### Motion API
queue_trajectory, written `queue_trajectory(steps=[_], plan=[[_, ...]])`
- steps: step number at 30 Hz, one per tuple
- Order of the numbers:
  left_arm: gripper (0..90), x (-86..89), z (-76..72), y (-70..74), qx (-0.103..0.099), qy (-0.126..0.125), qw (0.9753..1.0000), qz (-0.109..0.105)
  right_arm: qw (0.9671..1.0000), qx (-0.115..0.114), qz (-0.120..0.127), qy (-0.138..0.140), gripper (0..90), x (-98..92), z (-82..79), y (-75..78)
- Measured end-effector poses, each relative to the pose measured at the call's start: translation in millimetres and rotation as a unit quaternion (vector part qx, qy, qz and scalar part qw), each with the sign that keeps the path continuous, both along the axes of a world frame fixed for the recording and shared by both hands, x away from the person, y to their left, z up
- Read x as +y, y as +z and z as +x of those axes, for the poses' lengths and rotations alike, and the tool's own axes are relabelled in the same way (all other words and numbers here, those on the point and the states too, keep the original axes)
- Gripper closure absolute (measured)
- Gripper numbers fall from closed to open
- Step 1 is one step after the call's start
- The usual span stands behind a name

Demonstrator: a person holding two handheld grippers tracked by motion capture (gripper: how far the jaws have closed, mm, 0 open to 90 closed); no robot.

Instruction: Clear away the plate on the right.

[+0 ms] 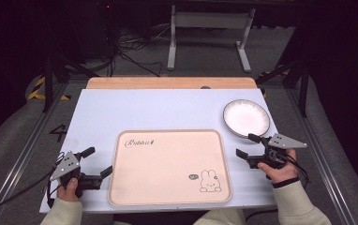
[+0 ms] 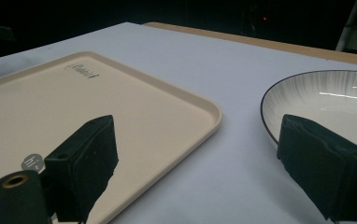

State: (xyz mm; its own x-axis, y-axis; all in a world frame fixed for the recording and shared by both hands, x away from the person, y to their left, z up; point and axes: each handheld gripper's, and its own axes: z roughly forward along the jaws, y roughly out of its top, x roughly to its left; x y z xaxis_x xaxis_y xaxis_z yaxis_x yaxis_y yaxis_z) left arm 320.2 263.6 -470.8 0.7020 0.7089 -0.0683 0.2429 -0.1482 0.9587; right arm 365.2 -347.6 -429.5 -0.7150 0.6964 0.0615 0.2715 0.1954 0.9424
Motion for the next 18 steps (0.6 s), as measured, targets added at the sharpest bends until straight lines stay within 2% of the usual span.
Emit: queue_trajectory(steps=[6, 8, 10, 13, 18], plan=[[0.3, -0.1, 0.1, 0.0, 0.0, 0.0, 1.0, 0.001, 1.0, -0.001, 0.0, -0.002, 12.0, -0.2, 4.7, 4.7], [0.3, -0.2, 0.1, 0.0, 0.0, 0.001, 1.0, 0.001, 1.0, 0.002, -0.004, -0.003, 12.0, -0.4, 7.1, 5.5], [0.2, -0.2, 0.1, 0.0, 0.0, 0.001, 1.0, 0.001, 0.9996, 0.013, -0.025, -0.003, 12.7, 0.1, 12.3, 7.2], [0.3, -0.2, 0.1, 0.0, 0.0, 0.001, 1.0, 0.001, 0.9993, 0.014, -0.036, -0.002, 12.9, 1.4, 16.0, 10.5], [0.3, -0.2, 0.1, 0.0, 0.0, 0.001, 1.0, 0.001, 0.9991, 0.015, -0.038, -0.011, 11.4, 0.0, 24.3, 14.0]])
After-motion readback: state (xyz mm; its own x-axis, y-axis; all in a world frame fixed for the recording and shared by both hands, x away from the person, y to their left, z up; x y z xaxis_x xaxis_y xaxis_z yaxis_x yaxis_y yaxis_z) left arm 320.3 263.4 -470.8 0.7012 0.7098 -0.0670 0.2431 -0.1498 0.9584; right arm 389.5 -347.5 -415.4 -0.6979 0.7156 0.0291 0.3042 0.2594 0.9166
